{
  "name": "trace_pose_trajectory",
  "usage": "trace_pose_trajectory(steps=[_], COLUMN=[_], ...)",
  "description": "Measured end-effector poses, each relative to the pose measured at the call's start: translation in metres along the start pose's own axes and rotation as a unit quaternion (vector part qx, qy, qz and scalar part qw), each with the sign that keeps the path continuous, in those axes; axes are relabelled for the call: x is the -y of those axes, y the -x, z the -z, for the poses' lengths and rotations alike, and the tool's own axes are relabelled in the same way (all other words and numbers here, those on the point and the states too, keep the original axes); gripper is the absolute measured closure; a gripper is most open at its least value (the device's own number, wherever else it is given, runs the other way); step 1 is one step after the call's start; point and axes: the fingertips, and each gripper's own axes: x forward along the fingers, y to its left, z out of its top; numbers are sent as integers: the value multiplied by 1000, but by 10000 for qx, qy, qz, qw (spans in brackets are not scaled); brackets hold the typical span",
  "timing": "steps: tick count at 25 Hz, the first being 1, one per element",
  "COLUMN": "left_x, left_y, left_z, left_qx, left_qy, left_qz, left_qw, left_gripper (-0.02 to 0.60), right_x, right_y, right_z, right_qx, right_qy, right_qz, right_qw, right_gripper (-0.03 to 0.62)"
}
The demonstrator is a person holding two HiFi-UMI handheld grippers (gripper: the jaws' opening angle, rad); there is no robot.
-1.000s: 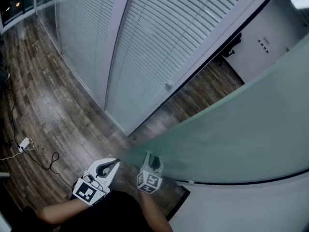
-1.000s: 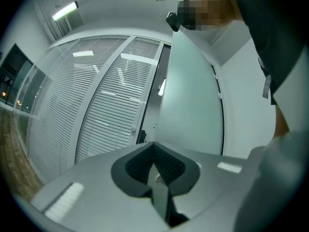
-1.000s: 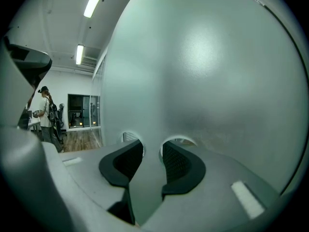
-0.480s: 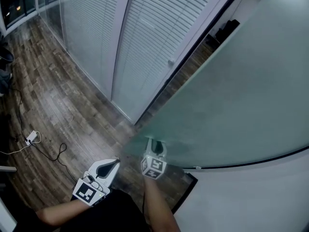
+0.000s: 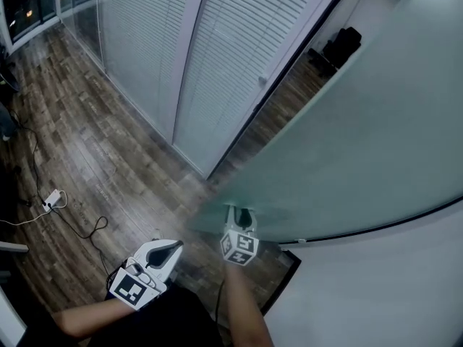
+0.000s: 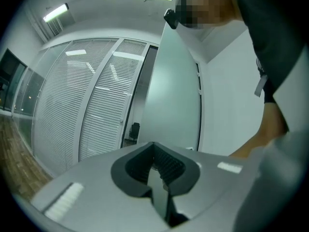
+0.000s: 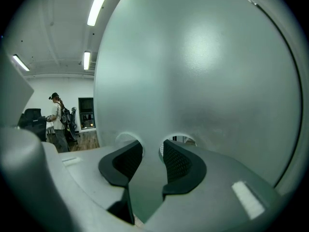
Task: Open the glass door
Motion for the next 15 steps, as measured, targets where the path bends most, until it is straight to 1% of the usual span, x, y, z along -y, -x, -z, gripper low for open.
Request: trace_pose_trajectory(steps=[4, 9, 12, 15], left_x=[4, 11, 15, 21], left_y=[-9, -23, -33, -41], left_z=[-6, -8, -6, -5], left_qx=[69, 46, -36, -32], left_qy=[69, -4, -97, -152], left_qz=[210, 460, 628, 727], left_qw=[9997, 9989, 9980, 9972], left_gripper=[581, 581, 581, 580], right_x=[-6, -14, -15, -20], right_y=[20, 47, 61, 72], right_z=[9, 19, 22, 26], right_qx=[-91, -176, -154, -122], right_qy=[-29, -22, 16, -36], right_qz=[-14, -44, -62, -73], right_qw=[10000, 9998, 9999, 9999], right_gripper=[457, 459, 459, 459])
